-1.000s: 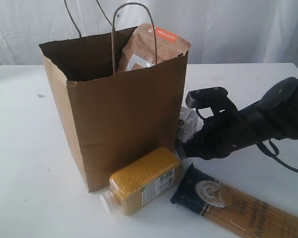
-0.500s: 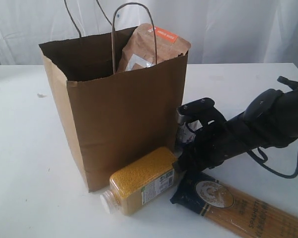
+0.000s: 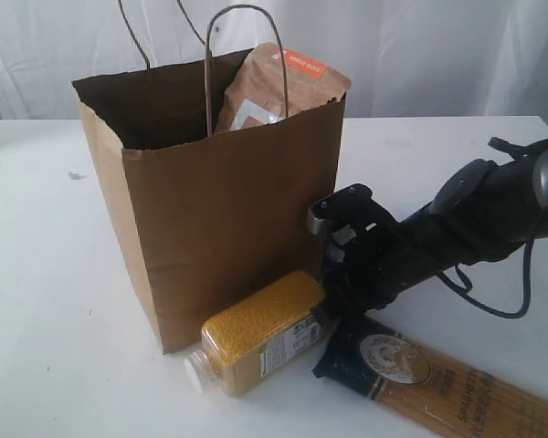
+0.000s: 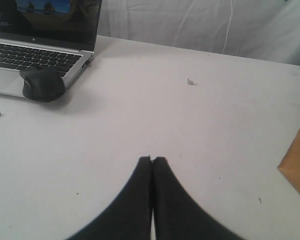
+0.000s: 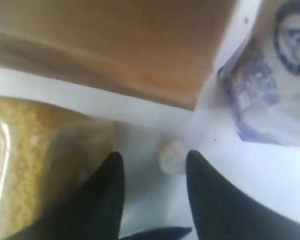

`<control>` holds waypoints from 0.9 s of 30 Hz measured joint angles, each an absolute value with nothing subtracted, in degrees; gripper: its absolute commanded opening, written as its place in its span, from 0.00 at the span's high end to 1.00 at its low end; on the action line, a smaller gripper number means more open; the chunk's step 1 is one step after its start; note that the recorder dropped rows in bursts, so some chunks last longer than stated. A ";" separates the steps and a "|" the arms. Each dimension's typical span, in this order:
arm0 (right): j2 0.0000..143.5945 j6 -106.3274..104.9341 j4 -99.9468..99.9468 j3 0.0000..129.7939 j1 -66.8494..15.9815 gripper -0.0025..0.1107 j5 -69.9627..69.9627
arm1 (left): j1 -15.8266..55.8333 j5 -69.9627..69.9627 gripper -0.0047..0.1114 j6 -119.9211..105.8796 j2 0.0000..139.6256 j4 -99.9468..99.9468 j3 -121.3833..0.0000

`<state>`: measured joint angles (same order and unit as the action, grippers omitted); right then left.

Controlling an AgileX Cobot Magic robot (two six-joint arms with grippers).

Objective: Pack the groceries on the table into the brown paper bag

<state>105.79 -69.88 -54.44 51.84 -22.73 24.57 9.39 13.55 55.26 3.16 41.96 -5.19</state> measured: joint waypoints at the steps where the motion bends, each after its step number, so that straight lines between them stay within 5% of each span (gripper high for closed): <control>1: 105.92 -69.88 -54.44 51.84 -22.73 0.75 24.67 | 9.39 13.55 0.96 55.26 3.16 41.96 -5.19; 7: 105.92 -70.00 -54.33 51.84 -22.73 0.98 25.56 | 9.39 13.55 0.96 55.26 3.16 41.96 -5.19; 27: 99.65 -66.94 -51.66 52.43 -22.86 0.98 26.87 | 9.39 13.55 0.96 55.26 3.16 41.96 -5.19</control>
